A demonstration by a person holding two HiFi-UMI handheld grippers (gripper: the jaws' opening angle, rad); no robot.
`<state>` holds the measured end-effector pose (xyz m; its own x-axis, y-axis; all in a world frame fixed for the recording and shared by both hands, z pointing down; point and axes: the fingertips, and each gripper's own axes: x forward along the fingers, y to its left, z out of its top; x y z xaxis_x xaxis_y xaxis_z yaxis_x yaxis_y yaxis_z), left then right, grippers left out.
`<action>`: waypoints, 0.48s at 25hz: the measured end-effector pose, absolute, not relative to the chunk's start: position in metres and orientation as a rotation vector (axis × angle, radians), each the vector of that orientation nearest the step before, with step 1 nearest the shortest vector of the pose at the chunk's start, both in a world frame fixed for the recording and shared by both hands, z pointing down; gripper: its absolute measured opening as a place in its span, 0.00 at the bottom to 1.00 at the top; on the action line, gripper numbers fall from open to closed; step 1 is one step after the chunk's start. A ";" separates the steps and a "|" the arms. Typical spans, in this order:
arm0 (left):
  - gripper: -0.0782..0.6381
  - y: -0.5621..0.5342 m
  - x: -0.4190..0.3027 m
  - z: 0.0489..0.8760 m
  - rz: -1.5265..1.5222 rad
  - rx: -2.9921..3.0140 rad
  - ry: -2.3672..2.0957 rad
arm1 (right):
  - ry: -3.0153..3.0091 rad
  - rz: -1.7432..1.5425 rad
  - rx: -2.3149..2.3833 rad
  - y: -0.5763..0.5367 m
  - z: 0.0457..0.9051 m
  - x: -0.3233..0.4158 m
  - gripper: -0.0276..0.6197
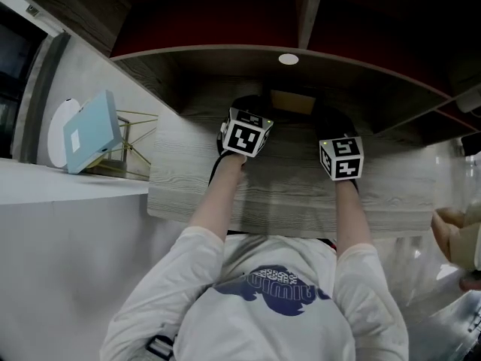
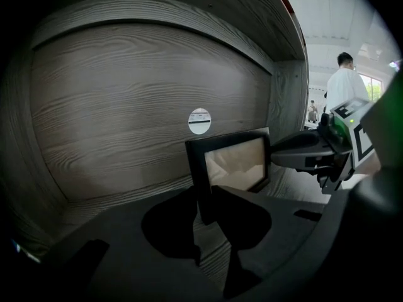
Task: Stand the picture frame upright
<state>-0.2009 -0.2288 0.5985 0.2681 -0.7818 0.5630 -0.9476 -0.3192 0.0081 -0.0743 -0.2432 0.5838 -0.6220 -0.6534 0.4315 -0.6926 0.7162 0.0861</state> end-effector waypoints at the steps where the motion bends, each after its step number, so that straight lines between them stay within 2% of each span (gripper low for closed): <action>1: 0.22 -0.231 -0.200 0.598 0.665 2.209 -1.573 | -2.489 0.120 1.037 -0.246 0.584 -0.075 0.10; 12: 0.21 -0.253 -0.207 0.609 0.648 2.188 -1.615 | -2.486 0.126 1.064 -0.277 0.587 -0.076 0.10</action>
